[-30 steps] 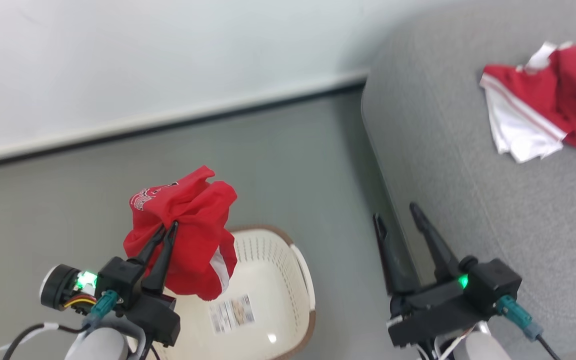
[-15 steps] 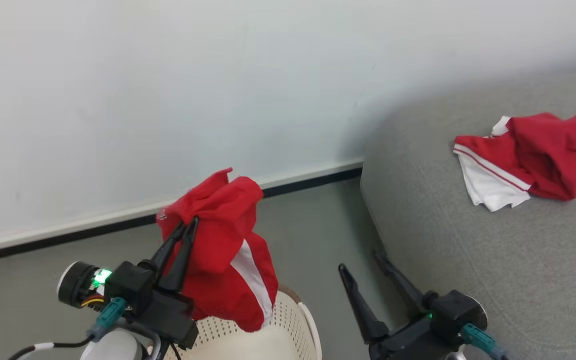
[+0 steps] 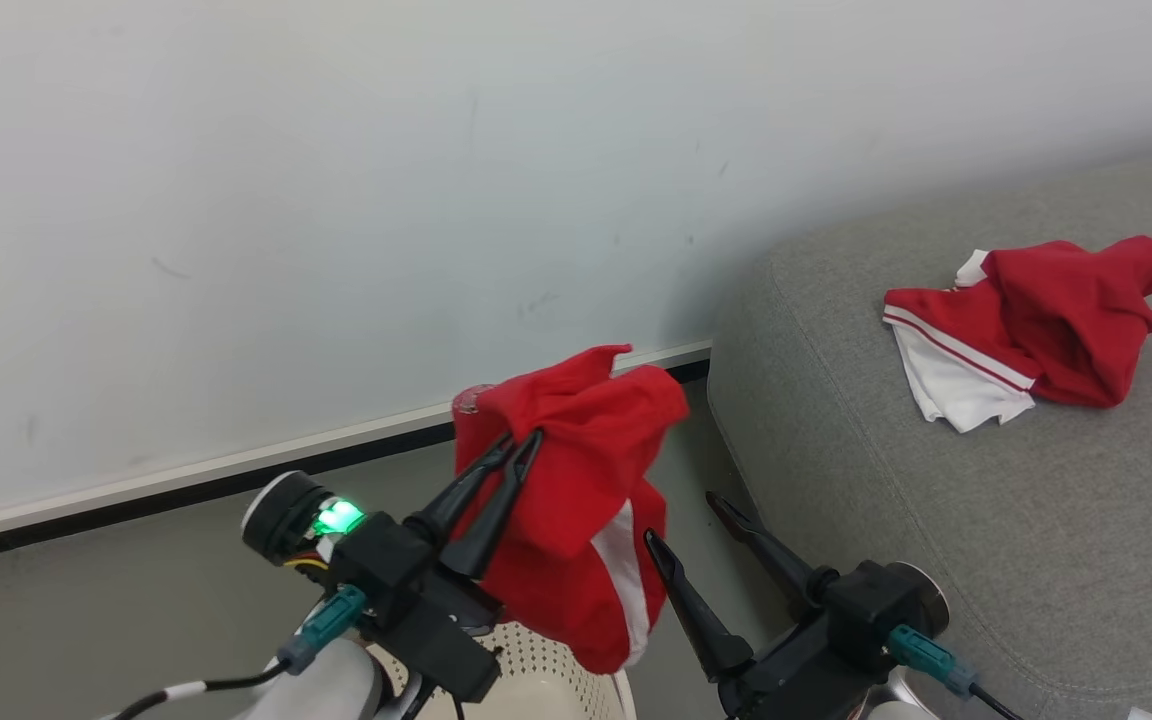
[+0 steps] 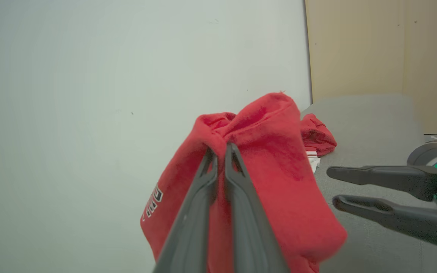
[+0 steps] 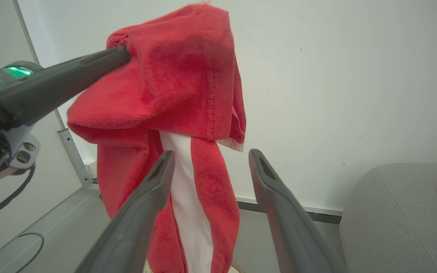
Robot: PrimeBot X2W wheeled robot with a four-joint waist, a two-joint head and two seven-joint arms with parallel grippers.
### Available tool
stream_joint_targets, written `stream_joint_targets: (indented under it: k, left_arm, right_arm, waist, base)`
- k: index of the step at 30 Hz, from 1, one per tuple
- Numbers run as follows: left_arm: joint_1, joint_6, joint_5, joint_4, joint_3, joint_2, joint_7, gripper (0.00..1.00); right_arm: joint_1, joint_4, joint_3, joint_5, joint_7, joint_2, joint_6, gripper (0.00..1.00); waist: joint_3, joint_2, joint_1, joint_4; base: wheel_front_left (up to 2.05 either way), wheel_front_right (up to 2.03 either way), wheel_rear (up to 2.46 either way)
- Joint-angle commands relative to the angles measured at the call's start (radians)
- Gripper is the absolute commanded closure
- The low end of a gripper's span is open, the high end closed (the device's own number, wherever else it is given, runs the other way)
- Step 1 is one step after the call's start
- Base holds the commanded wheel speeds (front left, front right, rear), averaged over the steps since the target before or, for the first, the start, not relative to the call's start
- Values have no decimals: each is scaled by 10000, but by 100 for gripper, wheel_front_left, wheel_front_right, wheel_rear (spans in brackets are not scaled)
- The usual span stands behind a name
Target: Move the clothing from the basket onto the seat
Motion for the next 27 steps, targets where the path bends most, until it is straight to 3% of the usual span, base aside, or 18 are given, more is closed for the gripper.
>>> stream_joint_targets:
  k: [1,8,19,20,21,22,23,24,25,27]
  left_arm:
    - [-128,-101,102,-35,-130,-21,-52,100]
    - [-396,-609,94,39,-884,-304,-53,100]
    - [-1118,-823,-142,284,-1539,-346,-53,100]
    - [-1139,-834,-153,313,-1574,-336,-53,100]
    - [-1139,-834,-153,313,-1574,-336,-53,100]
    - [-1156,-840,-145,357,-1609,-324,-53,100]
    - [-1180,-848,-150,415,-1646,-305,-53,100]
    - [-1207,-855,-160,457,-1661,-283,-53,100]
    - [-1224,-860,-161,505,-1672,-268,-53,100]
    - [-1245,-870,-217,596,-1694,-237,-53,100]
  right_arm:
    - [-129,43,27,48,-44,-32,-3,0]
    - [-212,278,105,453,-44,-15,-3,0]
    - [-443,707,566,910,-44,162,-3,0]
    - [-485,716,590,926,-44,164,-3,13]
    - [-485,716,590,926,-44,164,-3,13]
    - [-535,712,613,949,-44,167,-3,46]
    - [-578,696,625,968,-44,170,-3,55]
    - [-603,663,633,975,-44,174,-3,71]
    - [-615,606,618,960,-44,180,-3,100]
    - [-558,520,557,949,-44,198,-3,100]
  waist:
    - [18,0,0,-6]
    - [92,0,0,-87]
    - [175,0,0,-159]
    - [180,0,0,-169]
    - [180,0,0,-169]
    - [185,0,0,-181]
    - [191,0,0,-193]
    - [198,0,0,-205]
    - [207,0,0,-218]
    - [235,0,0,-244]
  base:
    - [0,0,0]
    - [0,0,0]
    - [0,0,0]
    - [0,0,0]
    - [0,0,0]
    - [0,0,0]
    - [0,0,0]
    - [0,0,0]
    - [0,0,0]
    - [0,0,0]
